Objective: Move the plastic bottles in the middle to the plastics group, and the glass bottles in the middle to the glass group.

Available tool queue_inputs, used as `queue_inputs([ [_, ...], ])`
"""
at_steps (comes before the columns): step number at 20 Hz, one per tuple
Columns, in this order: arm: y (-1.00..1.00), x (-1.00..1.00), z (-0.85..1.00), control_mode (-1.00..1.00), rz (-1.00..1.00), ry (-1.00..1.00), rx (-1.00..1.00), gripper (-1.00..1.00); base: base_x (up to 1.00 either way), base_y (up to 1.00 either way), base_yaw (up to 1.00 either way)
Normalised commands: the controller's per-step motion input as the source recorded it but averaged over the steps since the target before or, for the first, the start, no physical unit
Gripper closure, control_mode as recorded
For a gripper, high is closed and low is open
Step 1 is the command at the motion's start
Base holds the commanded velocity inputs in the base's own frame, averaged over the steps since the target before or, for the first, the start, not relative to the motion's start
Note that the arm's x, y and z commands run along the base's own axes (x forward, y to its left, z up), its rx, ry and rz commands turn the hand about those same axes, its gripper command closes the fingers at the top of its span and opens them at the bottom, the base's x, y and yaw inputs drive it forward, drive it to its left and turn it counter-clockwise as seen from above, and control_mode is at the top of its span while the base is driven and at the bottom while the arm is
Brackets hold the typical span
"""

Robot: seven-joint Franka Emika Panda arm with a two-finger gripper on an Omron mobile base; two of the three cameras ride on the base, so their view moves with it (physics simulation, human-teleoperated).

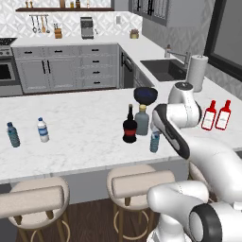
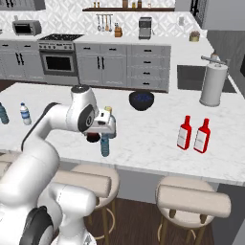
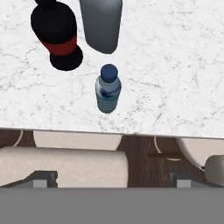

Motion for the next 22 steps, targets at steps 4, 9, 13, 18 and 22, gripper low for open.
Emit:
queue_inputs([
  [4, 0.0, 0.68, -0.19, -1.0, 0.0, 0.0, 0.02, -1.0, 0.0, 0.0, 0.0],
  [9, 0.0, 0.63, -0.23, -1.0, 0.0, 0.0, 0.01, -1.0, 0.0, 0.0, 0.0],
  [13, 0.01, 0.42, -0.32, -1.0, 0.0, 0.0, 0.0, -1.0, 0.0, 0.0, 0.0],
  [18, 0.01, 0.22, -0.29, -1.0, 0.0, 0.0, 0.01, -1.0, 0.0, 0.0, 0.0],
  [22, 0.0, 0.05, -0.19, -1.0, 0.0, 0.0, 0.01, -1.0, 0.0, 0.0, 0.0],
])
